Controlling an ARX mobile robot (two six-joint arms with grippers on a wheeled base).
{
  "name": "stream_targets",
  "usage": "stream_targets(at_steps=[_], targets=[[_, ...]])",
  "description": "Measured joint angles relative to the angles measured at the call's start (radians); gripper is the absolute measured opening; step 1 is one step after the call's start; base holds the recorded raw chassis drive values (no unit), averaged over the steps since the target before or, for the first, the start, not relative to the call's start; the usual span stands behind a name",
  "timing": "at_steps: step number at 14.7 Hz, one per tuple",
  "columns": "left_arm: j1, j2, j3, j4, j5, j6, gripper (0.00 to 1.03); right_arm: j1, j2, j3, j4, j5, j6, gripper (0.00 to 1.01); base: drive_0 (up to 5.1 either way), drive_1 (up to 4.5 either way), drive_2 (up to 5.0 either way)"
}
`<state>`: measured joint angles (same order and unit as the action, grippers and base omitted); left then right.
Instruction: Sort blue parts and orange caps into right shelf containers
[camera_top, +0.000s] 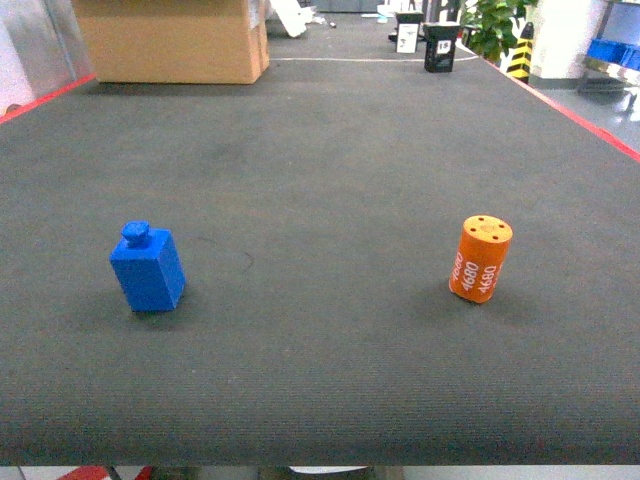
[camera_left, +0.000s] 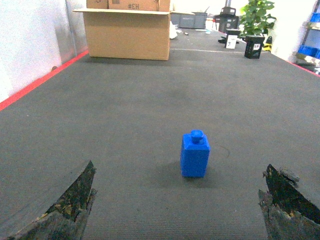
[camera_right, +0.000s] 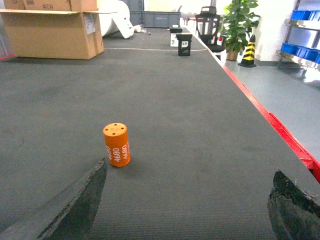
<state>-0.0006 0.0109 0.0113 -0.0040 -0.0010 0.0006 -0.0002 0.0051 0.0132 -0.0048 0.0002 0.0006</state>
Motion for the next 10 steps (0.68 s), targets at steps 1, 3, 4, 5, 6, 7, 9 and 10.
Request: stream_targets(at_steps=[1, 3, 4, 5, 6, 7, 9, 10], targets=[[0.000, 0.000, 0.000, 0.000, 0.000, 0.000, 0.98, 0.000, 0.000, 0.000, 0.000, 0.000, 0.000, 0.98, 0.0, 0.00, 0.0], [-0.018, 0.011, 0.007, -0.033, -0.052, -0.009, 0.98, 0.068, 0.050, 0.026, -0.075, 0.153, 0.030, 0.98, 0.0, 0.00, 0.0], [-0.132, 0.158, 0.027, 0.039, -0.261, -0.029, 0.98, 0.202, 0.256, 0.057, 0.023, 0.383, 0.072, 0.98, 0.0, 0.00, 0.0], [-0.167, 0.357, 0.057, 0.200, -0.340, -0.027, 0.98, 0.278, 0.441, 0.087, 0.185, 0.509, 0.086, 0.98, 0.0, 0.00, 0.0], [-0.138, 0.548, 0.092, 0.370, -0.353, -0.031, 0.98, 0.274, 0.625, 0.132, 0.354, 0.550, 0.089, 0.98, 0.0, 0.00, 0.0], [-0.142, 0.780, 0.164, 0.563, -0.326, -0.034, 0.98, 0.277, 0.853, 0.214, 0.528, 0.514, 0.101, 0.98, 0.0, 0.00, 0.0], [-0.179, 1.165, 0.333, 0.780, -0.270, -0.041, 0.98, 0.296, 1.213, 0.380, 0.712, 0.419, 0.113, 0.98, 0.0, 0.00, 0.0], [-0.194, 1.321, 0.408, 0.795, -0.256, -0.048, 0.98, 0.308, 1.366, 0.460, 0.724, 0.401, 0.124, 0.98, 0.0, 0.00, 0.0]])
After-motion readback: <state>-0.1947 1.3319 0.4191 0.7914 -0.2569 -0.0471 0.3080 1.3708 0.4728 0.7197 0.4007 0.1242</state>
